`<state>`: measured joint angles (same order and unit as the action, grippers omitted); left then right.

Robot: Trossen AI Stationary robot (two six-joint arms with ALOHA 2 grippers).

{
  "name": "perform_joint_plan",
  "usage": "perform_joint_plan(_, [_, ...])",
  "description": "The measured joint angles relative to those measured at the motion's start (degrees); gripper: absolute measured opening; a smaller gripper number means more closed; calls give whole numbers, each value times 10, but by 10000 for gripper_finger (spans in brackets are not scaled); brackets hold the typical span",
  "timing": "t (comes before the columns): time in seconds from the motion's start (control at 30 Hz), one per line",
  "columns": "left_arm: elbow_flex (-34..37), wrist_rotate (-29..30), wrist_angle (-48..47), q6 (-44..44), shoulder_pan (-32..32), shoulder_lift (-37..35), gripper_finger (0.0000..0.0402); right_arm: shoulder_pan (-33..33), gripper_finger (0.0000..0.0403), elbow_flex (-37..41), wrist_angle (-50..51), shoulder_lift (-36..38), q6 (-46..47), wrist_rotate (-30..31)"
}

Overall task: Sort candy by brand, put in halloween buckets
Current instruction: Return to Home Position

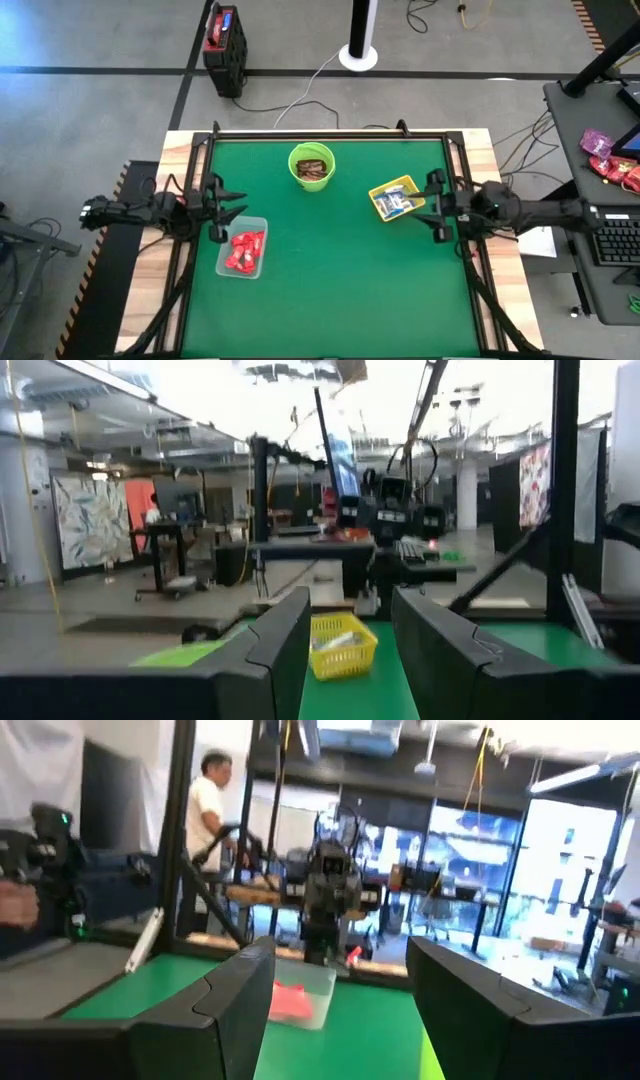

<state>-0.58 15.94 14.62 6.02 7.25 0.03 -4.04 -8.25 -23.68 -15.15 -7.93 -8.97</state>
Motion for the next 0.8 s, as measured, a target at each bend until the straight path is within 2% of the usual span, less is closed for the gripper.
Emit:
perform_joint_plan(0.17, [0, 0, -9, -5, 0, -1, 128, 0, 219, 41, 73, 153, 11, -1])
perform_joint_plan(0.3, [0, 9, -9, -3, 0, 3, 128, 0, 219, 41, 101, 134, -12, -17])
perform_joint_plan(0.43, [0, 36, -31, 9, 0, 5, 128, 0, 219, 76, 81, 123, -57, -93])
perform_joint_plan(0.5, [0, 52, -47, 19, 0, 3, 128, -1, 219, 75, 108, 120, -74, -105])
perform_joint_plan(0.73, [0, 60, -94, 25, 0, 12, 128, -1, 219, 75, 126, 120, -81, -95])
perform_joint_plan(0.8, [0, 60, -97, 24, 0, 17, 128, -1, 219, 75, 126, 120, -22, -95])
